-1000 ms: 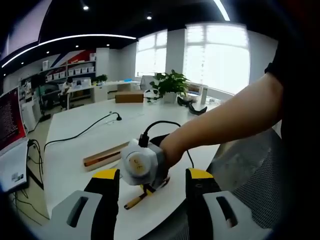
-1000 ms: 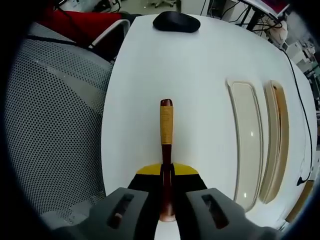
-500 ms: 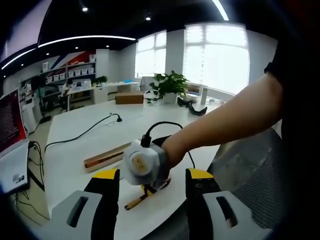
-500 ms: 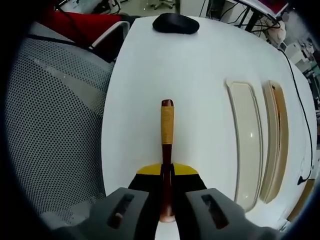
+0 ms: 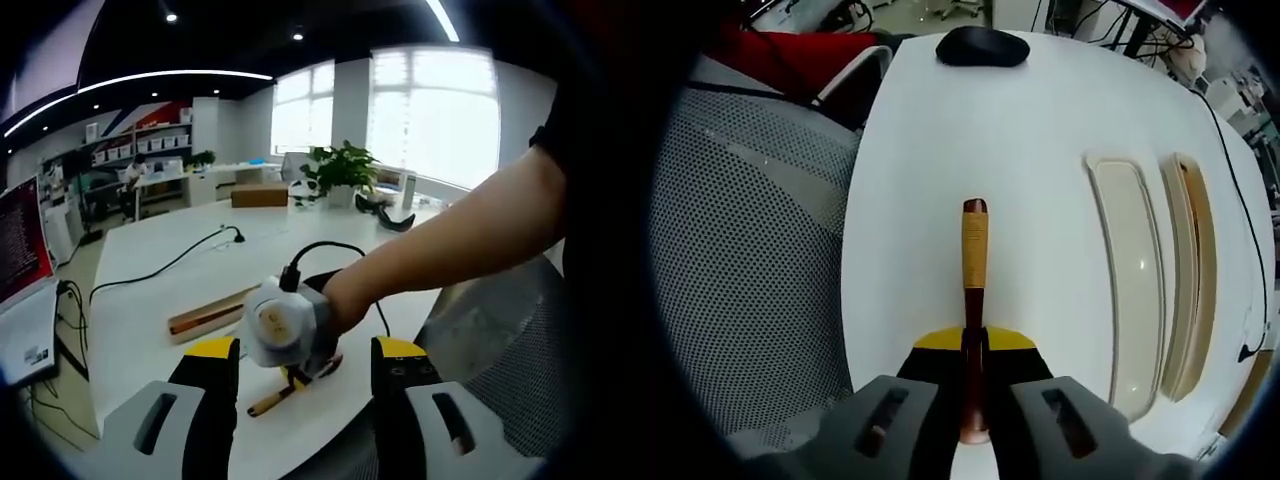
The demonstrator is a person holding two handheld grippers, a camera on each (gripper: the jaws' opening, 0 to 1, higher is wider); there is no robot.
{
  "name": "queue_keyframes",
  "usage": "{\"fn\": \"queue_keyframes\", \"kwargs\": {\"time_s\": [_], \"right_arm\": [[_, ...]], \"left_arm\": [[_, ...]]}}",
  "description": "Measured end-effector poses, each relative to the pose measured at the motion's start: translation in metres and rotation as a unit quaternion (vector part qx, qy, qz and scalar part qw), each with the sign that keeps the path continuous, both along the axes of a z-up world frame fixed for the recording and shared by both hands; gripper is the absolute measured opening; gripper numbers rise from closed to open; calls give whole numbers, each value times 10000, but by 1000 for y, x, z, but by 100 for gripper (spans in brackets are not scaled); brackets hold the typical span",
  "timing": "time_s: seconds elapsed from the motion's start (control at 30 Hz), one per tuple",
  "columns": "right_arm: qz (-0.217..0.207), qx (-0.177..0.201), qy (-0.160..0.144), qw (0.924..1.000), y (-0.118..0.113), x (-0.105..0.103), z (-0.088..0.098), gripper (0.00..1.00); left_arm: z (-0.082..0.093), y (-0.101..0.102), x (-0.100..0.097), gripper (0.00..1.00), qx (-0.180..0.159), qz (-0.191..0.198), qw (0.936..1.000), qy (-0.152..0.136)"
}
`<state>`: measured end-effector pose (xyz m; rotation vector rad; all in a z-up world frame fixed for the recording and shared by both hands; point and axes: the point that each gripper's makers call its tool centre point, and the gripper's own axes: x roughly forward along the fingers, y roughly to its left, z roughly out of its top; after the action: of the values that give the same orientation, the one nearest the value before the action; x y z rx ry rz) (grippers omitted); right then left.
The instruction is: Arrange the utensils inside the cutlery case until each visible utensil rests in its matching compartment.
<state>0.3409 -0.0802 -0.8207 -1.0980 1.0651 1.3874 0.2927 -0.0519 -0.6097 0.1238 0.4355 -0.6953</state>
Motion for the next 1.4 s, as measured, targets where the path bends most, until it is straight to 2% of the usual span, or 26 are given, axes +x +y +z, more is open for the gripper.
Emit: {"fn": "queue_keyframes", "kwargs": {"time_s": [0.97, 1.3, 1.4], "right_arm": [[65, -144, -63, 9999, -5, 7, 8, 0], [-17, -39, -133, 9999, -1, 13, 15, 0], [87, -152, -143, 9997, -5, 11, 10, 0]], "left_arm": [[0, 0, -1, 54, -9, -24, 10000, -22], [0, 0, -1, 54, -20, -21, 10000, -19], [0, 0, -1, 54, -12, -32, 10000, -22]]}}
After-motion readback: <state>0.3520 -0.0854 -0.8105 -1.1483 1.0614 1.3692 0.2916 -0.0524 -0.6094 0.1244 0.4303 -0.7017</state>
